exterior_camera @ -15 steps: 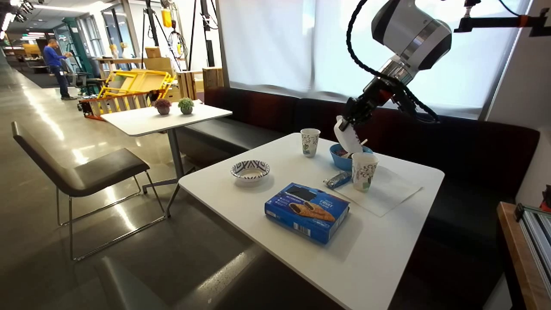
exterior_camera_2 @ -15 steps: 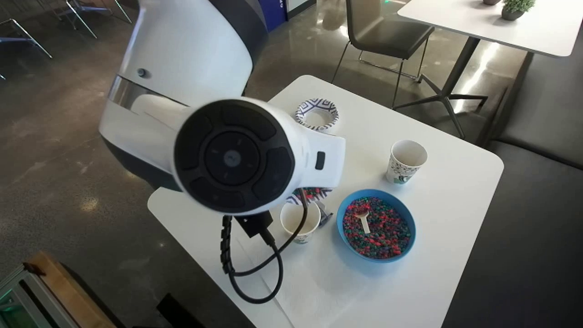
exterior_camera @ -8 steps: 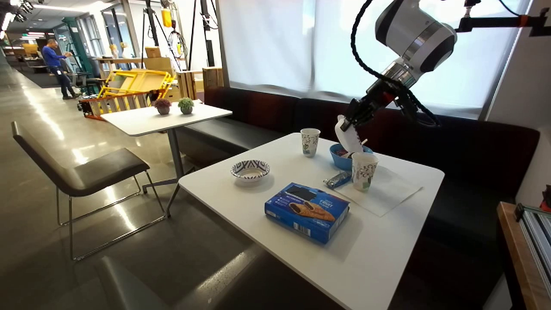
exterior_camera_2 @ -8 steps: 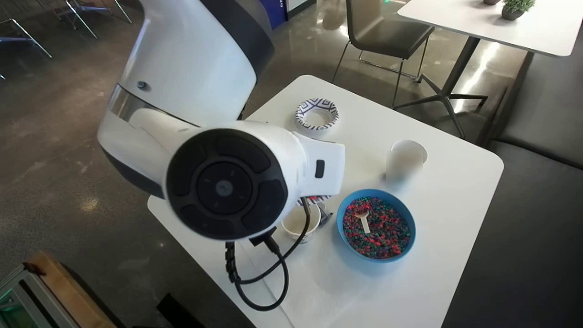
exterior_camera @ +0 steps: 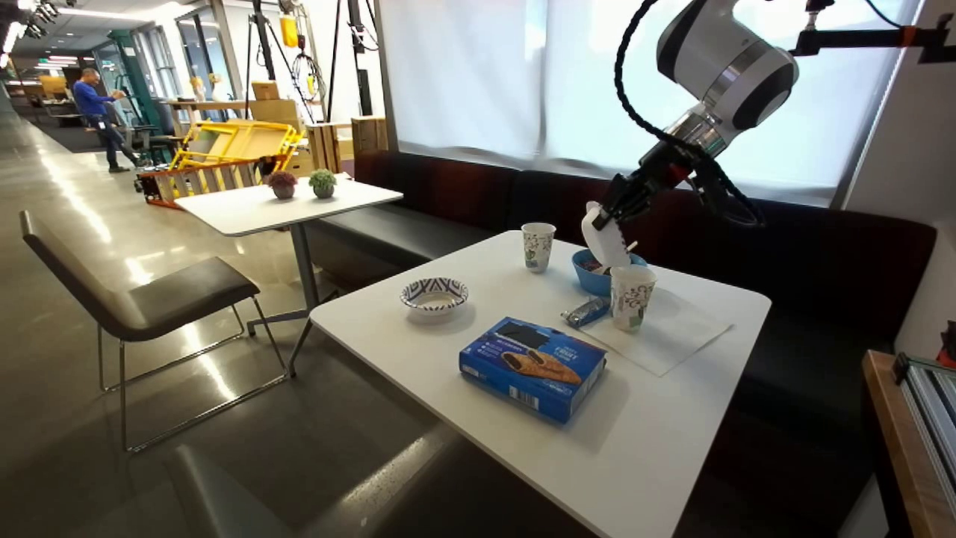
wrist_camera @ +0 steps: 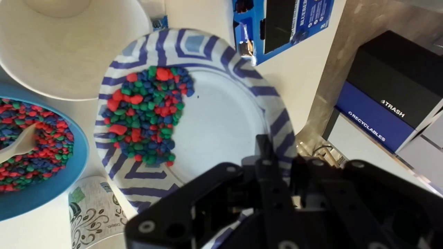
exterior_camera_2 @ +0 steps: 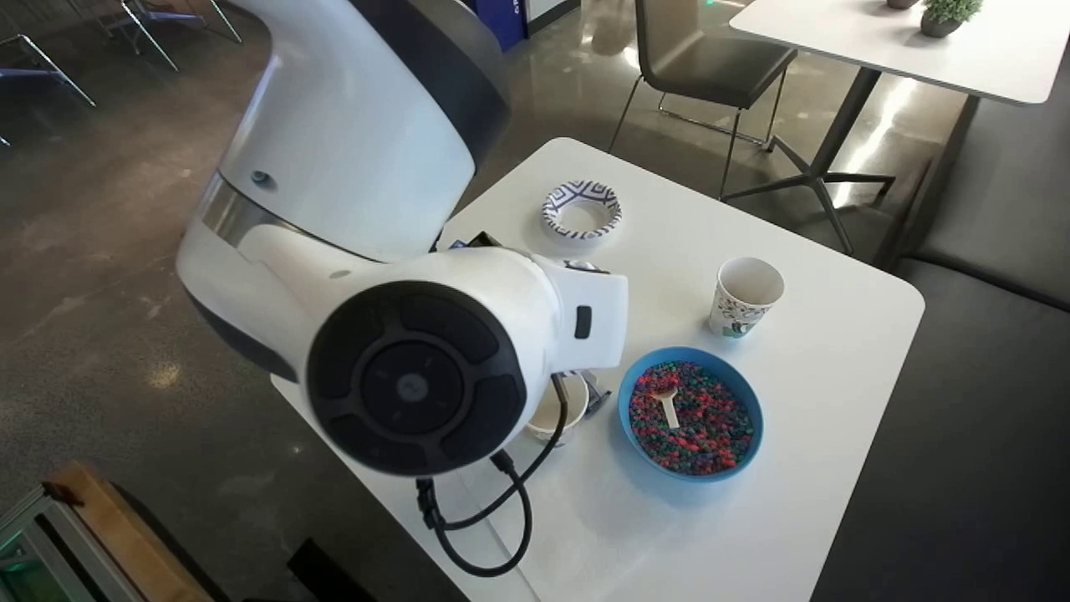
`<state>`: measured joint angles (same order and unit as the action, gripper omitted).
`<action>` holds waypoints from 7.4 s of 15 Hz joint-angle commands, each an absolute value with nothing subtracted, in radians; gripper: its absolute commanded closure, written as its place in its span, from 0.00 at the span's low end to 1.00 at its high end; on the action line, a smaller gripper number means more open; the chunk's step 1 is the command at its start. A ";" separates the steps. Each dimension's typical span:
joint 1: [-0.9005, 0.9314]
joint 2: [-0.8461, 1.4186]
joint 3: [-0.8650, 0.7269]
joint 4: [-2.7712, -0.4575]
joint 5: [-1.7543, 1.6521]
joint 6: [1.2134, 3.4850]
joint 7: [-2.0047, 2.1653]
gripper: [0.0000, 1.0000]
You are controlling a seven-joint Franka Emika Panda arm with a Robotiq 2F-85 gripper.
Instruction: Pour the cereal in the blue bowl into the cup
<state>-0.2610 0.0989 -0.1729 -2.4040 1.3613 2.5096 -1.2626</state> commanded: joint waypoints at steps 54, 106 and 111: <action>-0.285 0.003 -0.286 -2.558 1.616 2.268 -1.774 0.99; -0.370 0.075 -0.377 -2.555 1.596 1.957 -1.918 0.99; -0.375 0.079 -0.382 -2.557 1.588 1.930 -1.937 0.99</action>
<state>-0.3623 0.0644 -0.3722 -2.5498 1.5803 1.9850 -1.8926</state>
